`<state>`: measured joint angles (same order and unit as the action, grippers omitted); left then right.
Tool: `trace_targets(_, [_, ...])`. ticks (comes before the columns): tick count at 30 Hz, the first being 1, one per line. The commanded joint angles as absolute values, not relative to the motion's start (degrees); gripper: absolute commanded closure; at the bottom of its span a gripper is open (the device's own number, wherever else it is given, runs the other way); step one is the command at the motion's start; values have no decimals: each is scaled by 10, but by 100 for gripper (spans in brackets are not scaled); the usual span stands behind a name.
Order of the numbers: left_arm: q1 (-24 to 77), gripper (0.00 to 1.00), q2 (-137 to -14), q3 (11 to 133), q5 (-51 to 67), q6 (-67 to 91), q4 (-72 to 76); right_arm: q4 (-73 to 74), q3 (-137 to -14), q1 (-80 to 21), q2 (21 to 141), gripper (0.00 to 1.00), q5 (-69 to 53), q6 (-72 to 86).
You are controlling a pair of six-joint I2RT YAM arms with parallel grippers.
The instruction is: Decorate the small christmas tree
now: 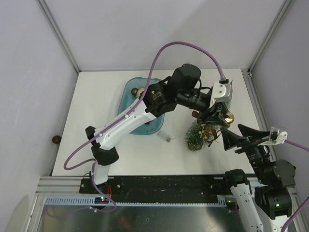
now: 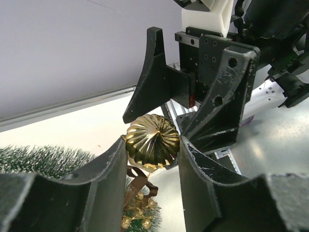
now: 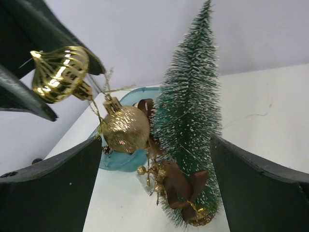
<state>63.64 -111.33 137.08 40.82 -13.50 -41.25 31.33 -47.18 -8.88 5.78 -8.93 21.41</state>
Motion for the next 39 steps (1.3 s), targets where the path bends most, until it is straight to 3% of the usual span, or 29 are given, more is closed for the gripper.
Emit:
trace_targets(1, [643,69,-1113,1400,423,-119,-400,242,-455,-89,41,1,-166,192])
trace_targets(19, [649,70,-1116,1405,436,-73,-377,120,-398,-89,54,4,-198,189])
trace_targets(39, [647,68,-1095,1383,401,-49,-367,137,-403,-90,47,51,-223,186])
